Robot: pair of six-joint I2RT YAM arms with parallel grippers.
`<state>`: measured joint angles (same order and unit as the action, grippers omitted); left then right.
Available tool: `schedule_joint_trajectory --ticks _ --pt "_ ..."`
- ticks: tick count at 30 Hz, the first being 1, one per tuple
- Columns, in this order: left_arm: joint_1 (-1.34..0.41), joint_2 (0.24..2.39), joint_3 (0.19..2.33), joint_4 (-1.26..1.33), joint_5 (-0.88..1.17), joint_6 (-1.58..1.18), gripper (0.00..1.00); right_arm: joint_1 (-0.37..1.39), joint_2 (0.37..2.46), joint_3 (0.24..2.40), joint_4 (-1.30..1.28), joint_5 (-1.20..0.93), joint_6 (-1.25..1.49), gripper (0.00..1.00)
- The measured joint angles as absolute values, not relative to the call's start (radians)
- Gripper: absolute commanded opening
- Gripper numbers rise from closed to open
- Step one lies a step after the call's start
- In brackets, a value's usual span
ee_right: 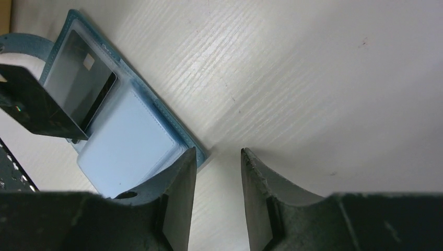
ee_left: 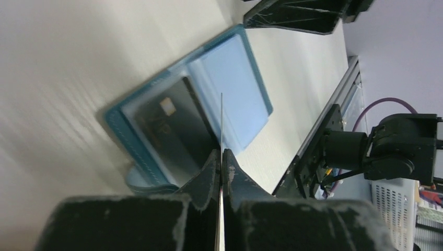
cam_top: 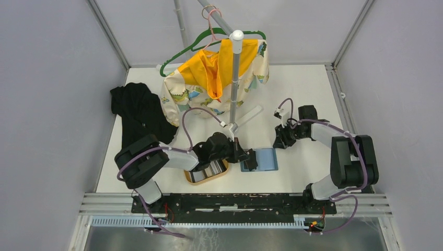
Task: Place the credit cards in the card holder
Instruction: Move the card holder to the center of the board, then insert the credit card into the card holder.
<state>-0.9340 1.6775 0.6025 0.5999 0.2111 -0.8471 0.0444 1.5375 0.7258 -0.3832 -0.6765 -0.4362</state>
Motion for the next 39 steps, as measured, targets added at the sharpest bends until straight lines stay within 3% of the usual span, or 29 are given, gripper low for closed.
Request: schedule_joint_trajectory --ticks 5,13,39 --pt "-1.032 1.582 0.568 0.619 0.078 -0.880 0.02 0.022 1.515 0.726 -0.433 -0.691 -0.519 0.46" --pt "-1.034 1.549 0.541 0.637 -0.003 -0.915 0.02 0.011 1.487 0.726 -0.505 -0.758 -0.620 0.46" --pt "-1.007 1.686 0.529 0.780 0.055 -0.985 0.02 0.012 1.539 0.725 -0.525 -0.761 -0.652 0.44"
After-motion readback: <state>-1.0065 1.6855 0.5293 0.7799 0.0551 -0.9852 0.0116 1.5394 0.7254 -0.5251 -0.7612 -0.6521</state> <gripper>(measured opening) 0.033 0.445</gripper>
